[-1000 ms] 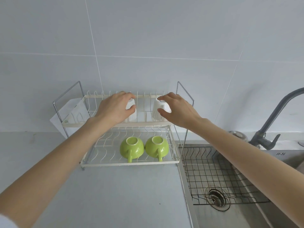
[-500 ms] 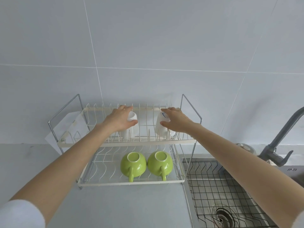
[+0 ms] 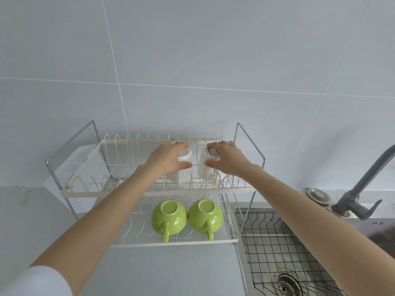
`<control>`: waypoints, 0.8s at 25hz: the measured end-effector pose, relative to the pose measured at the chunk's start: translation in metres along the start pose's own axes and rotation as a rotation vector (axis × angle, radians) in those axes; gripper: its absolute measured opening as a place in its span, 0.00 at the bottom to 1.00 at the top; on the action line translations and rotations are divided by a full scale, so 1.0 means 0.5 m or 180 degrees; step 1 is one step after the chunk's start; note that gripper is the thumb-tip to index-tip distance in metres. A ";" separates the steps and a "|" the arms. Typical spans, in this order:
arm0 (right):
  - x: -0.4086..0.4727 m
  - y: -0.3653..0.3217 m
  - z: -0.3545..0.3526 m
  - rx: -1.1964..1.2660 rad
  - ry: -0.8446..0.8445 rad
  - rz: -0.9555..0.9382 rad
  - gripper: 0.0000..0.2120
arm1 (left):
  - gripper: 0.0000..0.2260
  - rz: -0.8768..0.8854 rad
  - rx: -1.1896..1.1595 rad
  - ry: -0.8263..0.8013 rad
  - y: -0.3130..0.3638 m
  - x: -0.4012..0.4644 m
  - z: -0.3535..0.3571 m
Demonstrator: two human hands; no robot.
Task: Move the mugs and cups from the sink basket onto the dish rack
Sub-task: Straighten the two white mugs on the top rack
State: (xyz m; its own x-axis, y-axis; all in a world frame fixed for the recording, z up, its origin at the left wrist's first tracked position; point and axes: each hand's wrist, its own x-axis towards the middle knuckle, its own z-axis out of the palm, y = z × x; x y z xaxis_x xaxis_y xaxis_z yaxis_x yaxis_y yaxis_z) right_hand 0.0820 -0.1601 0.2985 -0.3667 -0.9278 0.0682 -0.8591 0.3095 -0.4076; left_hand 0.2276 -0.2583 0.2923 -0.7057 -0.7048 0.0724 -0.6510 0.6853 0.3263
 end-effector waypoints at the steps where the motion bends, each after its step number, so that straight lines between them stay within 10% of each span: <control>1: -0.001 0.000 0.001 0.0020 0.0012 -0.0007 0.27 | 0.29 0.0006 0.0020 0.0009 0.008 0.002 0.004; 20: -0.011 0.012 0.010 0.0245 0.0216 -0.0098 0.25 | 0.29 -0.0030 0.0028 0.0035 0.018 0.001 0.007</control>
State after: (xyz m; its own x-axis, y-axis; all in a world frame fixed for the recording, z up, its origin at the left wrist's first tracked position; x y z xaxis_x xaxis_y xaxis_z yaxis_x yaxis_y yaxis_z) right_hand 0.0804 -0.1543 0.2910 -0.3660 -0.9197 0.1422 -0.8414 0.2617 -0.4729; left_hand 0.2202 -0.2519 0.2920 -0.6964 -0.7132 0.0799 -0.6600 0.6802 0.3188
